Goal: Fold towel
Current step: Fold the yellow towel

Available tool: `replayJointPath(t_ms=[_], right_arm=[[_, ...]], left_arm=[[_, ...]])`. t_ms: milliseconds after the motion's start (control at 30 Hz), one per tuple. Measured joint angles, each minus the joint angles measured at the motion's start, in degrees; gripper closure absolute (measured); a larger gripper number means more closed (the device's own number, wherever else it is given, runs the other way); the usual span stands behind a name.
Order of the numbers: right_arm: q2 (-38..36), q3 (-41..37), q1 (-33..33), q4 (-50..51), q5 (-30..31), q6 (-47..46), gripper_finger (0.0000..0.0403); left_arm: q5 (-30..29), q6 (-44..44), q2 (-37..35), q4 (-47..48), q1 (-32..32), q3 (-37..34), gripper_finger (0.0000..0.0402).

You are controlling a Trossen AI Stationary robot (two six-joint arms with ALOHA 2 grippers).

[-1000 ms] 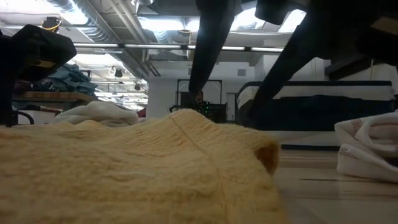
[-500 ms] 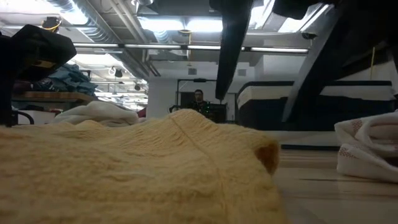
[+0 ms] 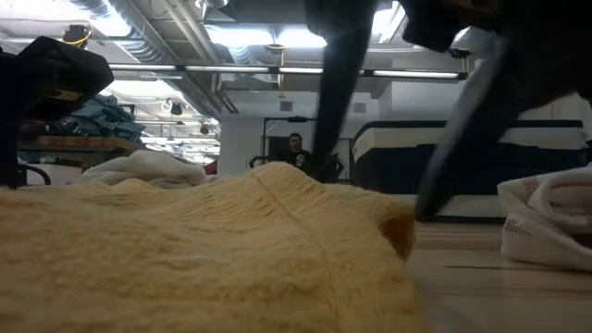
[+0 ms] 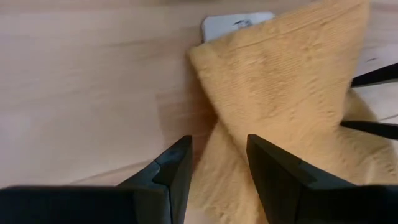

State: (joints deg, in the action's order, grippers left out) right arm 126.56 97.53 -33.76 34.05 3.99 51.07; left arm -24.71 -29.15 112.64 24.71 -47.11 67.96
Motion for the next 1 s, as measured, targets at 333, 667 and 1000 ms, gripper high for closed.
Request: replayJointPath(t_ms=[333,667,1000], right_arm=[[0.0,-3.5,0.5,-7.0,1.1,-0.5,0.0246],[0.0,-7.3,2.4,-10.4,-4.1,-7.5,0.0247],[-0.1,-7.7,3.1,-11.4,-6.0,-8.8,0.0347]], left_arm=[[0.0,0.0,0.0,-0.1,0.0,0.0,0.0251],[-0.1,0.0,0.0,-0.1,0.0,0.0,0.0251],[-1.9,0.0,0.0,-0.4,0.0,0.1,0.0251]])
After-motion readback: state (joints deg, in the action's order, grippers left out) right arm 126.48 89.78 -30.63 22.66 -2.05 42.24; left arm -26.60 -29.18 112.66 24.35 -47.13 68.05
